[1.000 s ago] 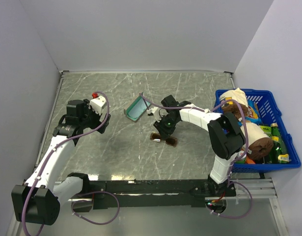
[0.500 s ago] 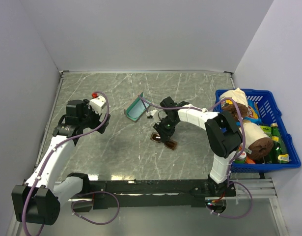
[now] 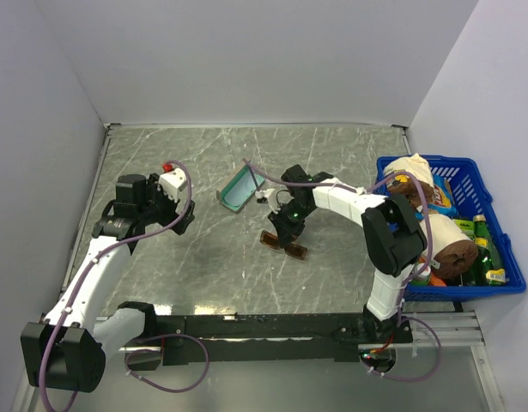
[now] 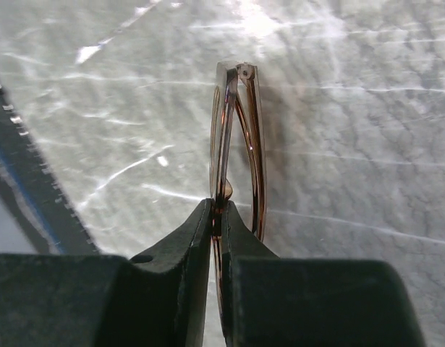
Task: Organize the sunglasses
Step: Pick up the sunglasses from the center of the board, then place the sunglasses at the center of the board.
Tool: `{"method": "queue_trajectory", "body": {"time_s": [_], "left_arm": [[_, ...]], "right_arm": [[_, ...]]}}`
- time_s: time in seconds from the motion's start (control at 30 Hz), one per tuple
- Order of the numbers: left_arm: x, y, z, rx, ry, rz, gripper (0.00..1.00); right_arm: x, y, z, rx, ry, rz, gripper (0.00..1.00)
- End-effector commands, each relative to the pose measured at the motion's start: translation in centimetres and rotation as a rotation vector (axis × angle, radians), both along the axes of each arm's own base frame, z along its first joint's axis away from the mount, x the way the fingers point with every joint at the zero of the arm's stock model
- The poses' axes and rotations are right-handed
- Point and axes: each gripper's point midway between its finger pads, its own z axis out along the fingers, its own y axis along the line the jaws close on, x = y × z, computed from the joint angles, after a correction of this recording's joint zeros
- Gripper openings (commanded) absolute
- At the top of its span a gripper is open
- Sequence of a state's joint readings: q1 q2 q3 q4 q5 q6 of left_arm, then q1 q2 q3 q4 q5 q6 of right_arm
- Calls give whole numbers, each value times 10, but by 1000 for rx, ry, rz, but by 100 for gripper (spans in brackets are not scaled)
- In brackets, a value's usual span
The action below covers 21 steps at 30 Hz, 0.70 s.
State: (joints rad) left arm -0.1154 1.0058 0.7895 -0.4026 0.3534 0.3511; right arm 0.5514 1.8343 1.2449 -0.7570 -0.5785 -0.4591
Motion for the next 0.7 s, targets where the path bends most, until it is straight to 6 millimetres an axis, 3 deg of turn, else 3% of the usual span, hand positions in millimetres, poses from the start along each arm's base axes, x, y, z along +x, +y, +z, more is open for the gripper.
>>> {"method": "queue_trajectory", "body": {"time_s": [0.0,0.13,0.3,0.47,0.5,0.53,0.57,0.67], "left_arm": [[-6,-22,28,-55,-83,-152,97],[-19,-46,46,-109,-93,-329,96],[-17,-66,70,-154,-133,-448,96],[-15,-96,89,-227,-143,-554,96],[-14,-102,92,-237,-141,-573,96],[-17,-113,94,-245,-141,-611,96],[-17,-121,98,-254,-147,-628,97],[-17,-145,110,-288,-157,-688,96]], "right_arm": [[-4,8,56,152,-11,42,7],[-21,13,103,327,2,109,3],[-39,13,165,534,38,161,0],[-41,9,226,797,131,145,0],[-35,9,228,830,166,125,0],[-40,5,243,874,187,119,0],[-29,2,251,925,232,55,0],[-17,-3,251,966,240,7,0]]}}
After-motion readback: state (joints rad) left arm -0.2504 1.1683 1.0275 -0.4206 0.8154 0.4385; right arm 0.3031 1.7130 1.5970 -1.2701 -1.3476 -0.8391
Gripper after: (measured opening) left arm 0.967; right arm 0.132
